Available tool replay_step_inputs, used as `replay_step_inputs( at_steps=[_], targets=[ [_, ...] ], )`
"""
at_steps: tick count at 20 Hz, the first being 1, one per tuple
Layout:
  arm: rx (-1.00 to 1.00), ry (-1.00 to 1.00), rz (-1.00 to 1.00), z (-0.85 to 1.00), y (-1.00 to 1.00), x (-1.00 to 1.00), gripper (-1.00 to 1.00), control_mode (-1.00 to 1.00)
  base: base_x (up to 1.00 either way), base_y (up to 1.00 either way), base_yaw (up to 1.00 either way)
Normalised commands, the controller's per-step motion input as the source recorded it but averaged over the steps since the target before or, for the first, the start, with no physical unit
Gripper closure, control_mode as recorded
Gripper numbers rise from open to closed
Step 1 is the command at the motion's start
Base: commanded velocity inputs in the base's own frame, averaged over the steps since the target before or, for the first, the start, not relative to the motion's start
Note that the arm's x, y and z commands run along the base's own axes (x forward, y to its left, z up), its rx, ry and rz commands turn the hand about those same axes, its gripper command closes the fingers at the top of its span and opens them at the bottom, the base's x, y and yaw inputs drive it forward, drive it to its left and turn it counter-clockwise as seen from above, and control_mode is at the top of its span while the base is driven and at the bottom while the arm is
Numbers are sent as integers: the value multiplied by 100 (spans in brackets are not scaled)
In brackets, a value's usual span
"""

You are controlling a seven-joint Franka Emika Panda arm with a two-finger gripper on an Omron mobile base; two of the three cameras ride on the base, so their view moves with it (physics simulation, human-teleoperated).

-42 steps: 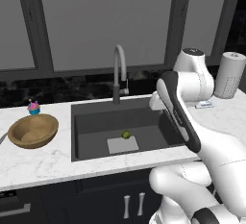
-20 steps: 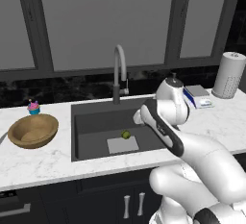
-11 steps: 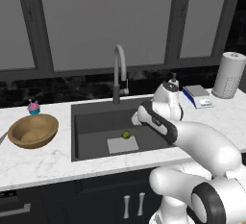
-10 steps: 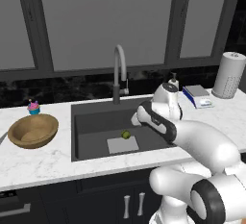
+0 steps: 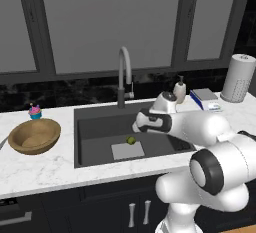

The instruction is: Pick the lime from the sink and place it in the bowl. Then pick the bowl and place it in the microwave. Then close the microwave door and press the start button.

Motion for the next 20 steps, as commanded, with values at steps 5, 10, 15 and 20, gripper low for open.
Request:
replay_step_inputs(
  at_steps=[5, 10, 15, 20],
  targets=[
    [0, 0, 0, -25, 3, 45, -100, -100, 0, 0, 0],
    [0, 2, 0, -23, 0, 52, -100, -100, 0, 0, 0],
    [0, 4, 0, -28, 0, 46, -100, -100, 0, 0, 0],
    [0, 0, 0, -43, 0, 17, -100, -100, 0, 0, 0]
  ],
)
